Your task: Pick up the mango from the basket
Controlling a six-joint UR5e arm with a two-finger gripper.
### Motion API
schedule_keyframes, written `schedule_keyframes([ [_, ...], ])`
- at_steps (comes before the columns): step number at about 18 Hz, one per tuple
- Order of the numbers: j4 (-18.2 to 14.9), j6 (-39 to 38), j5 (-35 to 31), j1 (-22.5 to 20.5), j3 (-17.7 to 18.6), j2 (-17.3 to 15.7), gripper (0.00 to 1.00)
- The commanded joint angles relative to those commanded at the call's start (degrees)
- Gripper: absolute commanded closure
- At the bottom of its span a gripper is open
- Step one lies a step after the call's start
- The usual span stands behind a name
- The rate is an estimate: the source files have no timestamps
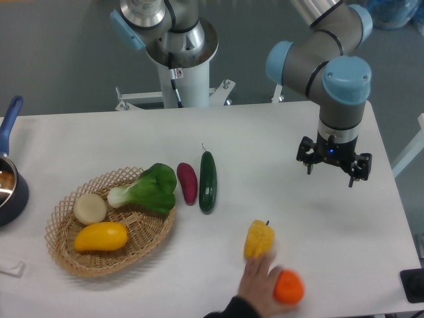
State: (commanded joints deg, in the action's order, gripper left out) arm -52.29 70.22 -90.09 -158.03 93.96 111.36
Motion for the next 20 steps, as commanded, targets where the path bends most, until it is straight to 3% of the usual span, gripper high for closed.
schedule_keyframes([
  [20,0.4,-0.3,3.4,1.3,2.3,-0.9,0.0],
])
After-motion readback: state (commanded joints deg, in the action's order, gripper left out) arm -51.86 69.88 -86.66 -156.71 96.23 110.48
